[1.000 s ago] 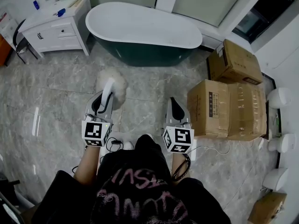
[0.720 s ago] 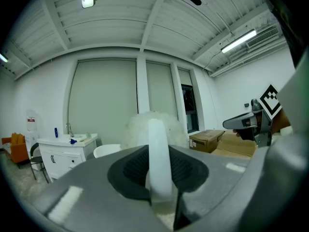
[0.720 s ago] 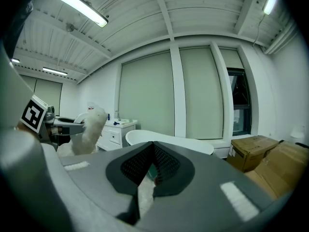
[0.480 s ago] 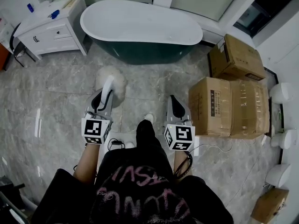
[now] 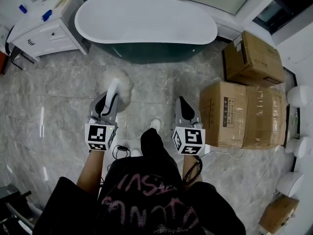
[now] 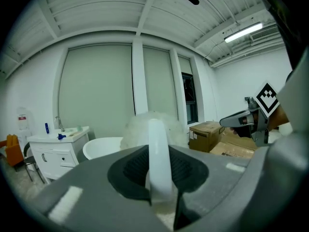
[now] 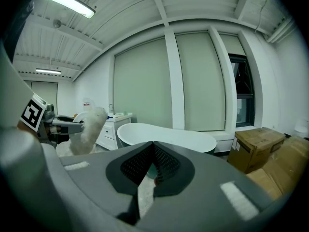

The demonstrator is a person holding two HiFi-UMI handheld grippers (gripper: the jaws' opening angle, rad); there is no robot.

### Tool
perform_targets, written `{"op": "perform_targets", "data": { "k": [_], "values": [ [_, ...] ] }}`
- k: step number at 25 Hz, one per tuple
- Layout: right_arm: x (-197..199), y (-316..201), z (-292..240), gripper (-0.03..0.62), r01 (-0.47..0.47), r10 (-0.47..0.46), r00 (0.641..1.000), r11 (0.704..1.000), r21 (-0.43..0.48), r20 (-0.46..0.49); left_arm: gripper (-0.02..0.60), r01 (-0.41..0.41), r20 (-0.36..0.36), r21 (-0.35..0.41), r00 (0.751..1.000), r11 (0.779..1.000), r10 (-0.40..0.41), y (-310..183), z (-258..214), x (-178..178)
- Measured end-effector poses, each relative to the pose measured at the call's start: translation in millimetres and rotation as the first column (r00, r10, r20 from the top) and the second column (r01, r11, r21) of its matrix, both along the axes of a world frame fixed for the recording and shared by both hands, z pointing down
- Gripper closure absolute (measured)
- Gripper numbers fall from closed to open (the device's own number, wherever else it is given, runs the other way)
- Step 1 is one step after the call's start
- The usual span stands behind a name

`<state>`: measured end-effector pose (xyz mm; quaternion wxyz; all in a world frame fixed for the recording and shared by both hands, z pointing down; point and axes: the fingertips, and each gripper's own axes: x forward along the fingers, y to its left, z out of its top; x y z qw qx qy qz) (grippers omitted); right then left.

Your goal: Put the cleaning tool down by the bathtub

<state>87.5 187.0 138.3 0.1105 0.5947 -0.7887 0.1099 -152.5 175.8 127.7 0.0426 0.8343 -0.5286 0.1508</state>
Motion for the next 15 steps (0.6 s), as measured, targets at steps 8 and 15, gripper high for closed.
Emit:
{"op": "perform_targets", "data": {
  "k": [8,15],
  "values": [
    [28,-64,22,0.581,0.008,-0.008,1.0,0.998,-0.059,-0.011,0.494,-0.001,0.002,-0.065,1.0,0.998,0.001,-66,25,29],
    [51,-108,37,0.58,0.028,-0.028,1.0,0.995,-0.091,-0.002,0.494,0.021,0.027,-0.1,0.999,0.995,-0.018,-100,38,45]
  ]
}}
